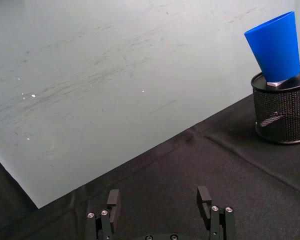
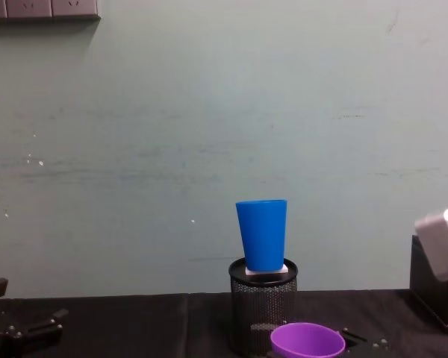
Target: Pick up one cup with a gripper and tap it against the other cup.
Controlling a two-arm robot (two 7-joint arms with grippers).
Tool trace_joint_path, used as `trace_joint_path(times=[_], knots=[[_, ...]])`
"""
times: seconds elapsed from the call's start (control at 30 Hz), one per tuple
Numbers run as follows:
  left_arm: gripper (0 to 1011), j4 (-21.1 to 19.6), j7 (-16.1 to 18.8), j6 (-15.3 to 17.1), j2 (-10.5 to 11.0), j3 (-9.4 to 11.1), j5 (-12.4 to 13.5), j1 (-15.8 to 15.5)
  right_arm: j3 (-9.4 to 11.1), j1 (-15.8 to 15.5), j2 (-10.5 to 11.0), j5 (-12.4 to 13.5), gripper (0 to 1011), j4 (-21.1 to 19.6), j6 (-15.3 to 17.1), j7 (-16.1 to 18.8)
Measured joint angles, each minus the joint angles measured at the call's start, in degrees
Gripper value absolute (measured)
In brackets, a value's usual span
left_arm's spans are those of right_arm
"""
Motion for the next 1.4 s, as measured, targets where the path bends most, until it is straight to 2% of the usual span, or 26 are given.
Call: trace_joint_path(times=[0.43, 0.8, 1.0, 1.13, 1.17, 1.4], knots=[[1000, 0.0, 0.0, 0.0, 0.0, 0.0, 0.0, 0.0, 0.35, -0.16, -0.29, -0.02, 750, 0.18, 0.5, 0.62], [1000, 0.0, 0.0, 0.0, 0.0, 0.0, 0.0, 0.0, 0.29, -0.16, -0.24, -0.06, 998, 0.18, 0.44, 0.5], [1000, 0.0, 0.0, 0.0, 0.0, 0.0, 0.0, 0.0, 0.26, -0.15, -0.24, -0.11, 1002, 0.15, 0.41, 0.42], [1000, 0.0, 0.0, 0.0, 0.0, 0.0, 0.0, 0.0, 0.34, -0.64, 0.0, -1.38, 1002, -1.75, -0.68, -0.38], [1000, 0.0, 0.0, 0.0, 0.0, 0.0, 0.0, 0.0, 0.61, -0.96, 0.12, -1.91, 1002, -3.24, -1.14, -0.69], [1000, 0.0, 0.0, 0.0, 0.0, 0.0, 0.0, 0.0, 2.07, -1.7, 0.05, -1.71, 1003, -6.98, -1.26, -1.31]])
